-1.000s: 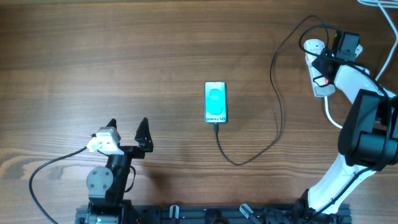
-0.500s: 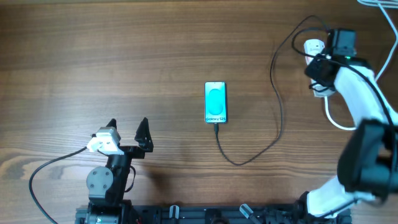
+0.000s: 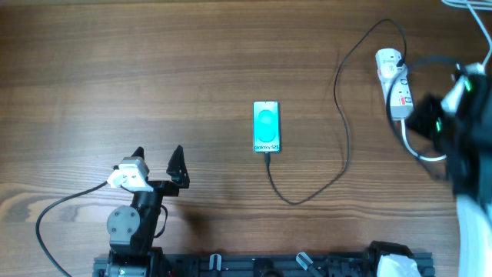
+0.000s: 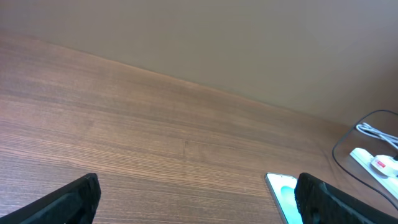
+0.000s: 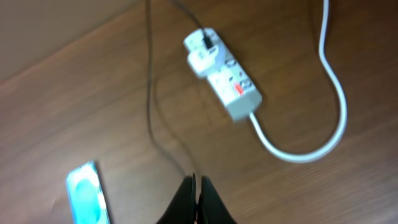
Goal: Plug charger to phone and switch on socket
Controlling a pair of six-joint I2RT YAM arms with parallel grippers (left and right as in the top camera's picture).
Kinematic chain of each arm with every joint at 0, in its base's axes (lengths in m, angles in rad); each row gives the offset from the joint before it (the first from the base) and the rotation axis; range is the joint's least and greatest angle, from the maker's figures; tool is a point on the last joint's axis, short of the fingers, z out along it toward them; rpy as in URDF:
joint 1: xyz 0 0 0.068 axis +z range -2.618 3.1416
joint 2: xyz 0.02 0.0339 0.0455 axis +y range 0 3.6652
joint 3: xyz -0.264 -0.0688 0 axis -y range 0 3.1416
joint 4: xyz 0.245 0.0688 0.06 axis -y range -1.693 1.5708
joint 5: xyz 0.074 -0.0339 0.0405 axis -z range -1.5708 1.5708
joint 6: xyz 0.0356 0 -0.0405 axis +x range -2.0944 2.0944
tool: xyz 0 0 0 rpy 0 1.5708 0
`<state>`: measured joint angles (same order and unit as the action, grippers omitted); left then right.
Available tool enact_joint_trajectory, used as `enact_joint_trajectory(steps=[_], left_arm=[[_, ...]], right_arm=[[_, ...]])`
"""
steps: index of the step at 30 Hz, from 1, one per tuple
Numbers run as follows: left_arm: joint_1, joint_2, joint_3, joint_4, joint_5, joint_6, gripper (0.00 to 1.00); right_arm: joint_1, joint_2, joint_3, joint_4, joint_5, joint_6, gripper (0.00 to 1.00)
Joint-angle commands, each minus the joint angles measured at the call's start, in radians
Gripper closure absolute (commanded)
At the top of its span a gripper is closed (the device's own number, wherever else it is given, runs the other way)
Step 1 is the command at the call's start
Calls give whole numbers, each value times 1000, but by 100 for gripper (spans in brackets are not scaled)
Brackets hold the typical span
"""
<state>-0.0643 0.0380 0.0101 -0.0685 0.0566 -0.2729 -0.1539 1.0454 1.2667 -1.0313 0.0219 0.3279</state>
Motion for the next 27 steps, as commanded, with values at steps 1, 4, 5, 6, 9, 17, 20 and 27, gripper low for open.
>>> enact_joint_trajectory(steps=[1, 4, 5, 6, 9, 17, 20, 27], left_arm=[[2, 2, -4, -6, -6, -8, 0], [2, 2, -4, -6, -6, -8, 0], [2, 2, -4, -6, -6, -8, 0], [2, 2, -4, -6, -6, -8, 0], [2, 2, -4, -6, -6, -8, 0], [2, 2, -4, -6, -6, -8, 0], [2, 2, -4, -6, -6, -8, 0], [2, 2, -4, -6, -6, -8, 0]], right_arm=[[-1, -224, 5, -89, -50, -66, 96], [-1, -444, 5, -202, -58, -62, 22], [-1, -498, 5, -243, -57, -58, 1], [-1, -540, 5, -282, -58, -58, 1], [-1, -661, 5, -426, -57, -37, 1], [-1, -704, 2, -576, -57, -32, 0], [-1, -704, 2, -481, -71, -41, 0], [48, -707, -103, -90, -256, -264, 0]])
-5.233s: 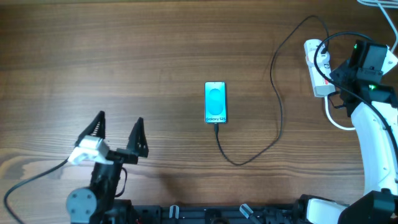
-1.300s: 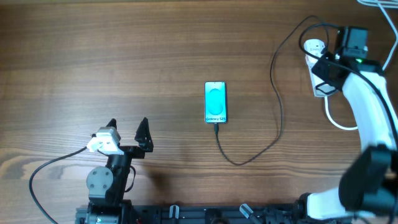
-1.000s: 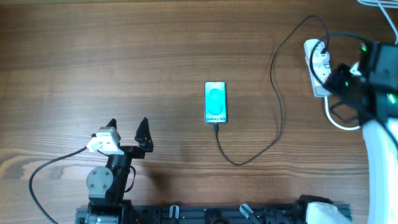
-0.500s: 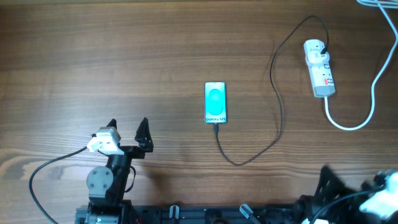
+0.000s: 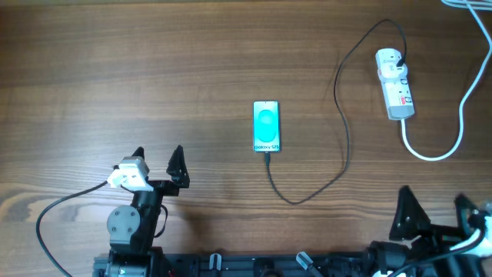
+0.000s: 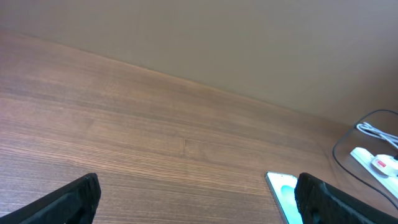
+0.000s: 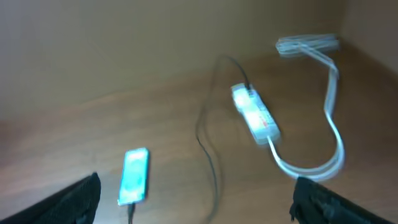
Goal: Plug charger to phone and switch on socket
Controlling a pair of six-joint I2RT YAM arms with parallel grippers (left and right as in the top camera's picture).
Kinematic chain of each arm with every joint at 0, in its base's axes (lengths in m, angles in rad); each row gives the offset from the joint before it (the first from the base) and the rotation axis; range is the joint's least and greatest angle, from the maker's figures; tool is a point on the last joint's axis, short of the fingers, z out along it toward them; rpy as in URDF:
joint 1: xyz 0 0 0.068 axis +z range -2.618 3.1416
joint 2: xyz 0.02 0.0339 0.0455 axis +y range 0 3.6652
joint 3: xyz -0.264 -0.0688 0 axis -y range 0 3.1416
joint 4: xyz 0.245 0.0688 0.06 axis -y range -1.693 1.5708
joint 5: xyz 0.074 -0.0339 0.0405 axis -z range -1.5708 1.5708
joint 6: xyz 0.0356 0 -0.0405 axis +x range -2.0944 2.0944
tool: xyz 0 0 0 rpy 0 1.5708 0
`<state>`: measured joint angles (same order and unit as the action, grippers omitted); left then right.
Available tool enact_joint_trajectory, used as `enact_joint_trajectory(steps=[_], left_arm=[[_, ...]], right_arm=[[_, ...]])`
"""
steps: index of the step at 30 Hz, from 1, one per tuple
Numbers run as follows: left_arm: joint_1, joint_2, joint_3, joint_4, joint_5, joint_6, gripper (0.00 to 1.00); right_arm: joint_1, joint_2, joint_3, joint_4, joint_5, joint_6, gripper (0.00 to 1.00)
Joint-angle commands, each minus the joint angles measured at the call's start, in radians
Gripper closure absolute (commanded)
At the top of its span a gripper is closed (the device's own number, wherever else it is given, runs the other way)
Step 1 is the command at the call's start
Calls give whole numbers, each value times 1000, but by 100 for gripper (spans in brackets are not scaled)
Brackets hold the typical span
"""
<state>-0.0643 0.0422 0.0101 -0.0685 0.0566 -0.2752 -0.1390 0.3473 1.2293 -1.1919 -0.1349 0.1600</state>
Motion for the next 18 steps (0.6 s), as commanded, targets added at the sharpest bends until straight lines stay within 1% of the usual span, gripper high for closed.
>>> enact_joint_trajectory(steps=[1, 3, 7, 9, 14, 18], left_arm=[[2, -3, -4, -6, -6, -5, 0], [2, -3, -4, -6, -6, -5, 0], [2, -3, -4, -6, -6, -5, 0], [2, -3, -4, -6, -6, -5, 0], [2, -3, -4, -6, -6, -5, 0], [2, -3, -4, -6, -6, -5, 0]], right_arm=[[53, -14, -108, 124, -100, -90, 0], [83, -47, -222, 268, -106, -66, 0], [90, -155, -470, 550, -126, -42, 0], [90, -213, -620, 716, -132, 24, 0], [92, -248, -876, 1057, -132, 110, 0], [117, -269, -1003, 1215, -118, 110, 1]])
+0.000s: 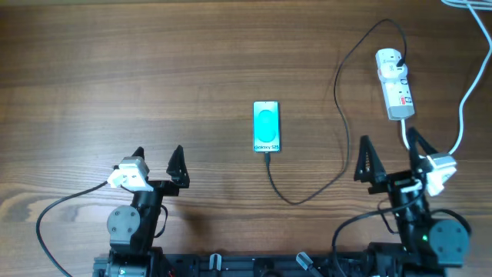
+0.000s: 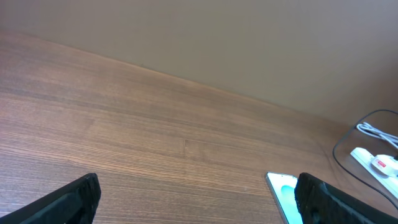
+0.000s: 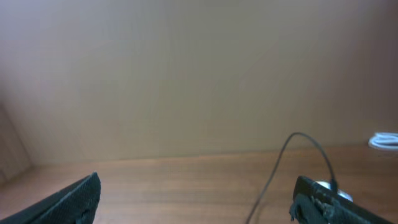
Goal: Plug charger to phone and switch on socket
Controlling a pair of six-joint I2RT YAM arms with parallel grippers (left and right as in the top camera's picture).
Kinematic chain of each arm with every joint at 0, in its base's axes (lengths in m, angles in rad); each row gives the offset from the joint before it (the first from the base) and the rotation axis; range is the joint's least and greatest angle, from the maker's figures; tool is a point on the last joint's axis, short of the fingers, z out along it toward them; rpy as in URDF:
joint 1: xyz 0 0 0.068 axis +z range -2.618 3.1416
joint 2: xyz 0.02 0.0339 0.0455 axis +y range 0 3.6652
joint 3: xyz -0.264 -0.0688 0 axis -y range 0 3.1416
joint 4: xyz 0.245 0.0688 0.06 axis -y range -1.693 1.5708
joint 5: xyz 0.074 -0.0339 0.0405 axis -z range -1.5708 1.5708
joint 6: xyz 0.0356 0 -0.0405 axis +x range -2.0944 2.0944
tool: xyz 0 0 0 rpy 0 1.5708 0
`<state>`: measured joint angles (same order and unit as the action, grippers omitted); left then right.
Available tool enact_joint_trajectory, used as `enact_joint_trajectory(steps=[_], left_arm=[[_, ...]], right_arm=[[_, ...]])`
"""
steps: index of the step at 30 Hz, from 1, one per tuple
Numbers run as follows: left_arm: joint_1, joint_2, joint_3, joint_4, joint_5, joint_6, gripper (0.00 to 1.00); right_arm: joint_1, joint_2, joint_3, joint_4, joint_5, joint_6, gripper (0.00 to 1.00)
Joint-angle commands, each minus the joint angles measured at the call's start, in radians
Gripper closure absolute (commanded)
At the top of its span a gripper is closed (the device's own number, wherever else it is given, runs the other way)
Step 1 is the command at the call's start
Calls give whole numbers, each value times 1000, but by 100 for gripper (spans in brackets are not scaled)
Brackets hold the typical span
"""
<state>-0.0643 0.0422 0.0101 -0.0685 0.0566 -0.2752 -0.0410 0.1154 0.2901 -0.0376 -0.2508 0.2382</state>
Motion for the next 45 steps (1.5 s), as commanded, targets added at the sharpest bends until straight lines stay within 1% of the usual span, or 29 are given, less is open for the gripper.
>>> enact_joint_trajectory(steps=[1, 3, 4, 6, 12, 17, 20, 21, 23, 24, 26, 45], left_arm=[[2, -3, -4, -6, -6, -5, 0], [2, -3, -4, -6, -6, -5, 0], [2, -3, -4, -6, -6, -5, 0], [2, -3, -4, -6, -6, -5, 0], [2, -3, -4, -6, -6, -5, 0], [2, -3, -4, -6, -6, -5, 0], [2, -3, -4, -6, -6, -5, 0], [2, -3, -4, -6, -6, -5, 0], [2, -3, -4, -6, -6, -5, 0], [2, -3, -4, -6, -6, -5, 0], [2, -3, -4, -6, -6, -5, 0], [2, -3, -4, -6, -6, -5, 0]], right_arm=[[22, -51, -86, 83, 12, 32, 0], [25, -82, -127, 116, 35, 40, 0], [25, -114, -165, 142, 63, 72, 0], [25, -112, -193, 156, 87, 113, 0], [25, -112, -272, 162, 109, 105, 0], [25, -112, -285, 125, 160, 102, 0], [25, -112, -285, 55, 188, 102, 0], [25, -112, -285, 37, 191, 94, 0], [25, -112, -285, 39, 183, 23, 0], [25, -112, -285, 39, 183, -47, 0], [25, -112, -285, 39, 183, -87, 0], [25, -112, -285, 40, 184, -79, 0]])
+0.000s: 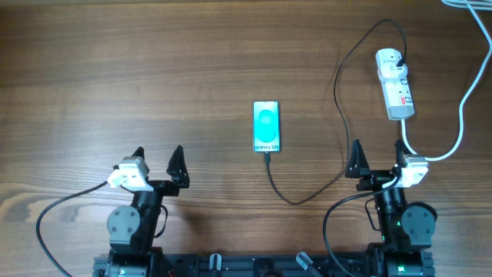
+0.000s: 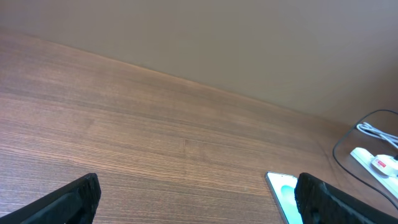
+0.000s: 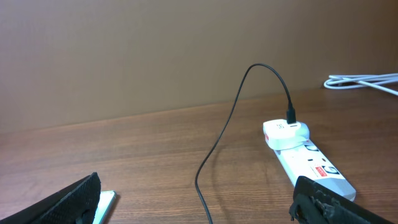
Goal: Plug charger to phone and switch on socket
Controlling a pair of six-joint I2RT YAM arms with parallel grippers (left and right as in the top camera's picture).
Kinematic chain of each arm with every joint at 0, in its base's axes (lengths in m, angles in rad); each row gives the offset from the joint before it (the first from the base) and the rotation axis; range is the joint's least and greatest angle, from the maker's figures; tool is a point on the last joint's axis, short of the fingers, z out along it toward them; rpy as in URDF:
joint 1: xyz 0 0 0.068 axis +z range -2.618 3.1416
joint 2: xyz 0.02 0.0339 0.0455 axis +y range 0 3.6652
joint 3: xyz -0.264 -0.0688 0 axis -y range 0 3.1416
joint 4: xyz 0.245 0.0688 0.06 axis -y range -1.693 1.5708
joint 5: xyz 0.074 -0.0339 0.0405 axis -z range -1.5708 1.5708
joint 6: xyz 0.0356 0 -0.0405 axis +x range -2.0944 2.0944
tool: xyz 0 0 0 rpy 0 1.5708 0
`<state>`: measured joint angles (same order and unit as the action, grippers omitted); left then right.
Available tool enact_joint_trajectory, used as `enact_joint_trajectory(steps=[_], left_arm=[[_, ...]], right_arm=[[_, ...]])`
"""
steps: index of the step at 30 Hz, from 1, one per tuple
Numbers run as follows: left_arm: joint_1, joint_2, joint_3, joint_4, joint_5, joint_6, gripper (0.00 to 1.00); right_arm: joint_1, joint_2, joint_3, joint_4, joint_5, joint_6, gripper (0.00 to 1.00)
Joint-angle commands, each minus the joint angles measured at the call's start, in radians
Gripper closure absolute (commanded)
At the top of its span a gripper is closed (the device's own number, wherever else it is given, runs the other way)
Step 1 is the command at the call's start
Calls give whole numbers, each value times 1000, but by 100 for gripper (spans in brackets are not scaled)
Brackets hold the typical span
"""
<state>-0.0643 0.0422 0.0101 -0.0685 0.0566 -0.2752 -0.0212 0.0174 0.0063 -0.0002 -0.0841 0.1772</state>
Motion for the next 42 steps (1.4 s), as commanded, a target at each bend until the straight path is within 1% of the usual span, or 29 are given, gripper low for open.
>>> enact_joint_trajectory(steps=[1, 2, 5, 6, 8, 11, 14, 42], left_arm=[[2, -3, -4, -6, -6, -5, 0], [2, -8, -4, -5, -6, -5, 1], [11, -30, -4, -6, -6, -5, 0], [12, -40, -4, -8, -35, 28, 0], [13, -39, -4, -8, -47, 73, 0], [14, -39, -4, -8, -47, 196, 0], [15, -39, -4, -8, -47, 246, 0], [17, -37, -4, -7, -47, 245, 0]], right_arm=[[5, -14, -2, 2, 17, -18, 0], [5, -14, -2, 2, 18, -18, 0], [5, -14, -2, 2, 18, -18, 0], [5, -14, -2, 2, 18, -18, 0], [5, -14, -2, 2, 17, -18, 0], [5, -14, -2, 2, 18, -18, 0], [5, -14, -2, 2, 17, -18, 0], [5, -14, -2, 2, 18, -18, 0]])
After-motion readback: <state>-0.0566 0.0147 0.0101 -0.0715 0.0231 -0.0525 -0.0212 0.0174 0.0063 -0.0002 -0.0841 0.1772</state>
